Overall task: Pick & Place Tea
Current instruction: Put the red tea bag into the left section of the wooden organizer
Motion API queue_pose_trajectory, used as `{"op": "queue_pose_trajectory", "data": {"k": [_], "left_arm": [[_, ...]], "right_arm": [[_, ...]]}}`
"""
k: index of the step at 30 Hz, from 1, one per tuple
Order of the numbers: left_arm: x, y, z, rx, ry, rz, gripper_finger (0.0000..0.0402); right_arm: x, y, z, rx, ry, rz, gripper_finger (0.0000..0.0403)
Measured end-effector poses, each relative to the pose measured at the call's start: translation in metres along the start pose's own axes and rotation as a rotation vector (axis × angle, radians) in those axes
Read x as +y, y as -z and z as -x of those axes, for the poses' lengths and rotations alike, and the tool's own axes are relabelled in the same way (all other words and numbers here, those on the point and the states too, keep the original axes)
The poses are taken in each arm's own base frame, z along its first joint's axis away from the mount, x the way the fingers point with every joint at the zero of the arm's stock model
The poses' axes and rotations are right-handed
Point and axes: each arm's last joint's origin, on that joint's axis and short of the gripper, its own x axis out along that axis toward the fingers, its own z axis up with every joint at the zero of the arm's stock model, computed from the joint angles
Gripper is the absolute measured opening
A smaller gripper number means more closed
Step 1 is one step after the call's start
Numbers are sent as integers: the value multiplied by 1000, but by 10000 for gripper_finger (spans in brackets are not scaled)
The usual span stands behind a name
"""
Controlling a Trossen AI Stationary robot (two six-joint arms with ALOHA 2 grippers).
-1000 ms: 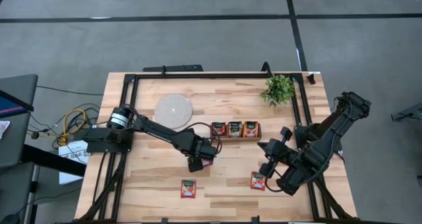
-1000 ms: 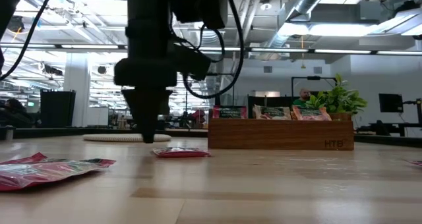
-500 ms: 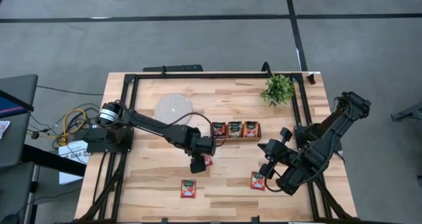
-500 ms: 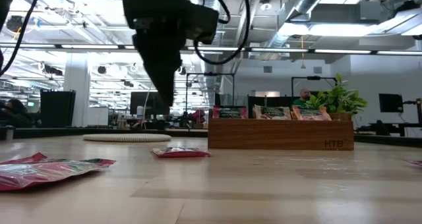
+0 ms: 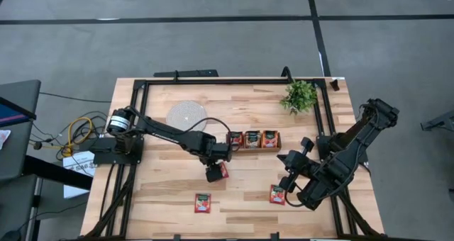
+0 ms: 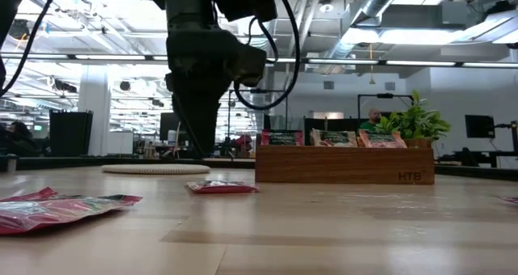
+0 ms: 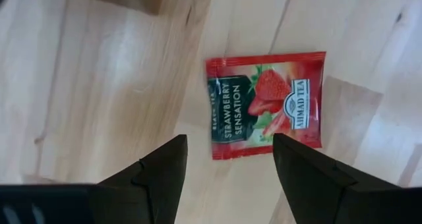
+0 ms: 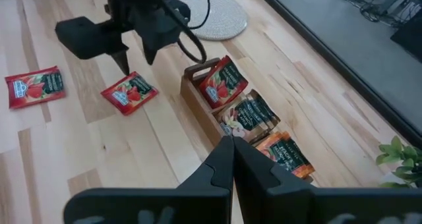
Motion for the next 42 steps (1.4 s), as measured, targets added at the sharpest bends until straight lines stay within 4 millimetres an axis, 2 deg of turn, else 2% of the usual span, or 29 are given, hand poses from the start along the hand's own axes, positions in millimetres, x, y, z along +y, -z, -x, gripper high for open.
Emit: {"op": "queue_pose_trajectory", "data": {"k": [7, 27, 34, 42], "left_arm": [[-1, -1, -3, -30, -50, -1, 217], [-9, 8, -45, 75, -87, 16, 211], [-10, 10, -46, 85, -101, 55, 154], [-9, 14, -41, 102, -135, 92, 37]], "right_arm": [[0, 0, 0, 0, 0, 0, 0], [1, 0, 0, -1, -5, -7, 0], [1, 0, 0, -2, -7, -10, 0], [1, 0, 0, -2, -7, -10, 0]]}}
